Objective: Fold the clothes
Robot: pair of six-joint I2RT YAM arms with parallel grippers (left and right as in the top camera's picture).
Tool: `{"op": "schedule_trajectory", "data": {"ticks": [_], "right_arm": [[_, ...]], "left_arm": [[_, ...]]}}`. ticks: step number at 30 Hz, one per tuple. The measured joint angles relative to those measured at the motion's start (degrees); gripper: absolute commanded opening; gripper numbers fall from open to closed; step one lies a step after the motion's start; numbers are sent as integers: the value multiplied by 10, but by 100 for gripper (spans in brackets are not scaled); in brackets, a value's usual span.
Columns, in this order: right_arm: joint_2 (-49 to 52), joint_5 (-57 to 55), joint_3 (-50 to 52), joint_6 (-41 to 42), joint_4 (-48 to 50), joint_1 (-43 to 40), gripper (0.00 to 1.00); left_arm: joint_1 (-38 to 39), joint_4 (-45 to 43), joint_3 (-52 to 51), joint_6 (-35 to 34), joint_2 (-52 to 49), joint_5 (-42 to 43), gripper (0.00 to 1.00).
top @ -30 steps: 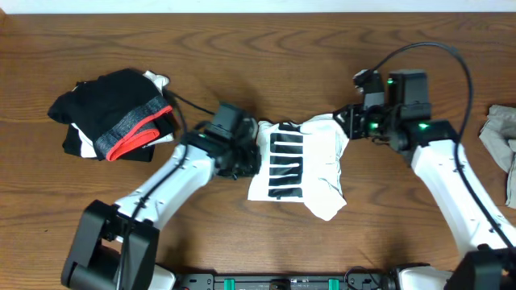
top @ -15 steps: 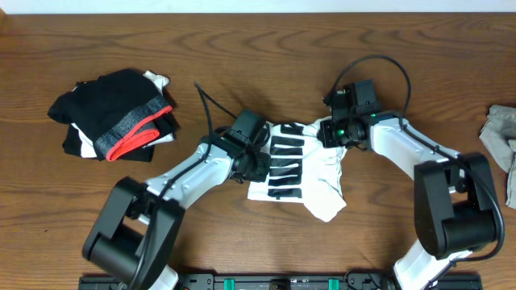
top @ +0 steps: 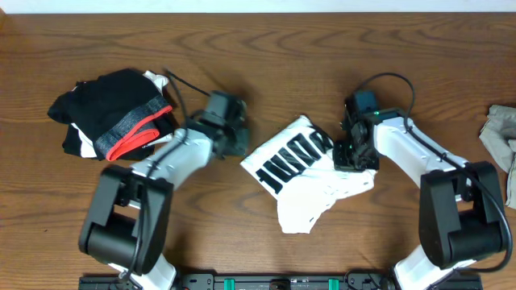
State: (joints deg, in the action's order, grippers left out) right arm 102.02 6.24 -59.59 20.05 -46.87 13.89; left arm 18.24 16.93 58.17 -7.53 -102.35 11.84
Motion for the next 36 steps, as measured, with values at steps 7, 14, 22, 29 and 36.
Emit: {"op": "schedule_trajectory", "data": {"ticks": [7,14,22,29,36], "right_arm": [[-122,9,8,-13,133,21,33],[-155,67,4,-73,208,21,19],[-6,170,4,-139,262,26,9],[79,191,4,-157,324,44,1],[82,67,-8,-76,366,35,1]], "left_arm": [[-29,152,155,27,-1,0,42],[-24,291,205,29,22,4,48],[-23,381,206,1,24,9,48],[-23,406,206,-2,24,9,49],[-23,411,206,-2,24,9,57]]}}
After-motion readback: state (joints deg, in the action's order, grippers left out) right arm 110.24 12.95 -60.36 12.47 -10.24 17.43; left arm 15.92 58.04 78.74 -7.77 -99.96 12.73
